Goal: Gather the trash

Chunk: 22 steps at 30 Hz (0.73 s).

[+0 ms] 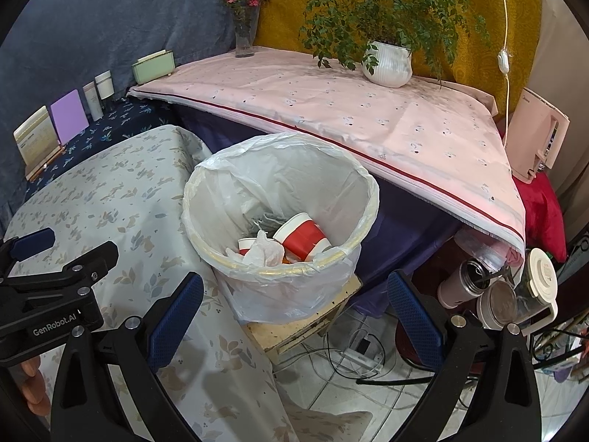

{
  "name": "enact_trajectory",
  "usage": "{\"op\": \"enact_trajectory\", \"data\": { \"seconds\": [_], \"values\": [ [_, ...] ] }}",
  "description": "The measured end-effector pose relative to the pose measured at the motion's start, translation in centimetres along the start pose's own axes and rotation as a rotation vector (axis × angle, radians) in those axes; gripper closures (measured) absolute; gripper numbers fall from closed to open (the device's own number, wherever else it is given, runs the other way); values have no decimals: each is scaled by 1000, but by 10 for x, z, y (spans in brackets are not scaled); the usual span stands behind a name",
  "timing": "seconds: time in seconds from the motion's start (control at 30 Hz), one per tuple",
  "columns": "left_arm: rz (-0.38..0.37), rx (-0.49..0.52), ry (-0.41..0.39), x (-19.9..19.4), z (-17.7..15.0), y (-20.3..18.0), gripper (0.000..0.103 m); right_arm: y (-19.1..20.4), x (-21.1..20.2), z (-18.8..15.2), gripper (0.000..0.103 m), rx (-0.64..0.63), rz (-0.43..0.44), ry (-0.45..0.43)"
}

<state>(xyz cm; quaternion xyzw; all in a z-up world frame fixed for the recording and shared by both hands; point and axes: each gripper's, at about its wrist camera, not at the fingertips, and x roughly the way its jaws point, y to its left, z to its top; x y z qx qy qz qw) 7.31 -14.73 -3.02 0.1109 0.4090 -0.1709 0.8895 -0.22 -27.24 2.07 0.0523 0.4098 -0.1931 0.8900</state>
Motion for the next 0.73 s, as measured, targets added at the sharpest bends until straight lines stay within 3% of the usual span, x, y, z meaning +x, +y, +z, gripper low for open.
{"op": "enact_trajectory", "data": {
  "seconds": [0.73],
  "values": [
    [-5, -22, -15, 3, -2, 3, 11, 1, -6, 2, 7, 18, 6, -23]
  ]
}}
